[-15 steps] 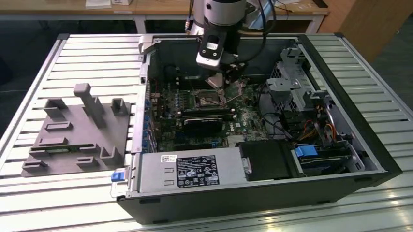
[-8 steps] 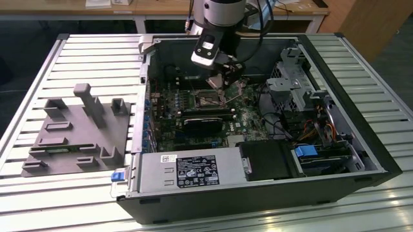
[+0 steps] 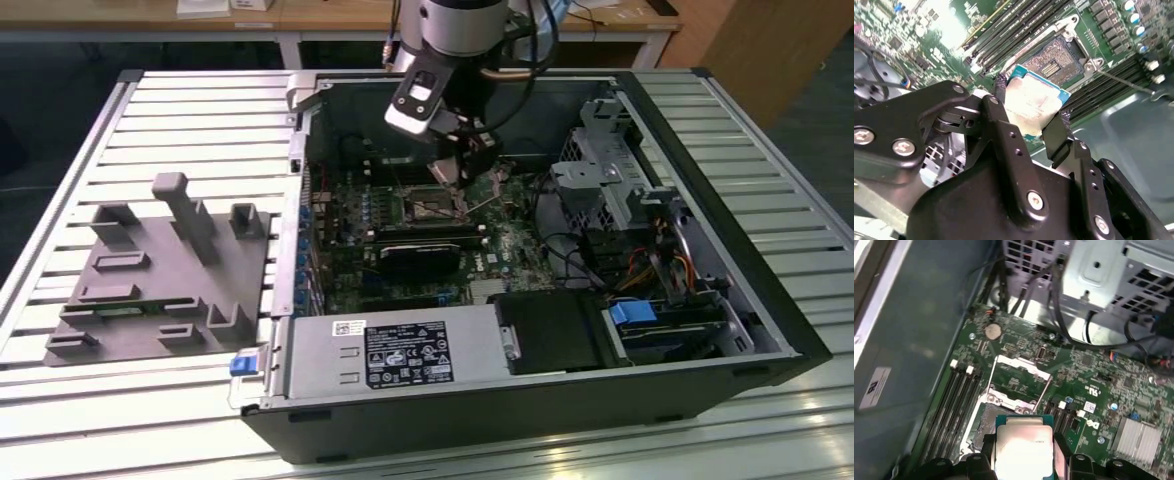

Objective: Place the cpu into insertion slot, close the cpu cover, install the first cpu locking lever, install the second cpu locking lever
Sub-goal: 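Place the cpu into insertion slot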

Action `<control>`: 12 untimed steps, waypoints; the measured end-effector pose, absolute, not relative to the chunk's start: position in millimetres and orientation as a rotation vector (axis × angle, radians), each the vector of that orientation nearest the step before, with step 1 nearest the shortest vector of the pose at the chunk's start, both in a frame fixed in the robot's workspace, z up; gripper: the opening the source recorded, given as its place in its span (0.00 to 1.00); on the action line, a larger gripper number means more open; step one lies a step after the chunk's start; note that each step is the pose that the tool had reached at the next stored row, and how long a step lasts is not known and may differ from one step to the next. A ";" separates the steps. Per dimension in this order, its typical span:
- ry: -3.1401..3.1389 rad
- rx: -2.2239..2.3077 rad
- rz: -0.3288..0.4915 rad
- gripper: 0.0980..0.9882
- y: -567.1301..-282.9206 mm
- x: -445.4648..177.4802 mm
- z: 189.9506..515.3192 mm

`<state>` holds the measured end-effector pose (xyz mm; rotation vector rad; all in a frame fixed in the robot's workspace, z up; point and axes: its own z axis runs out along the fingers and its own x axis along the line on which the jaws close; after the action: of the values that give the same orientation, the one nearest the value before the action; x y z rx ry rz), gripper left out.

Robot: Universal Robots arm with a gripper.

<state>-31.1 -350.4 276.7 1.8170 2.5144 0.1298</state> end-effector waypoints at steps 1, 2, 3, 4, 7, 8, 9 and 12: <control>2.496 1.840 0.129 0.50 -350.4 -31.1 276.4; 2.479 1.862 0.129 0.50 -350.4 -31.1 276.2; 2.462 1.884 0.128 0.50 -350.4 -31.1 275.9; 2.444 1.906 0.127 0.50 -350.4 -31.1 275.7; 2.391 1.969 0.126 0.50 -350.4 -31.1 274.8; 2.374 1.989 0.125 0.50 -350.4 -31.1 274.5; 2.356 2.008 0.125 0.50 -350.4 -31.1 274.2; 2.312 2.056 0.123 0.50 -350.5 -31.2 273.1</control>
<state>-31.2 -350.5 273.1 2.0564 2.3120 0.1230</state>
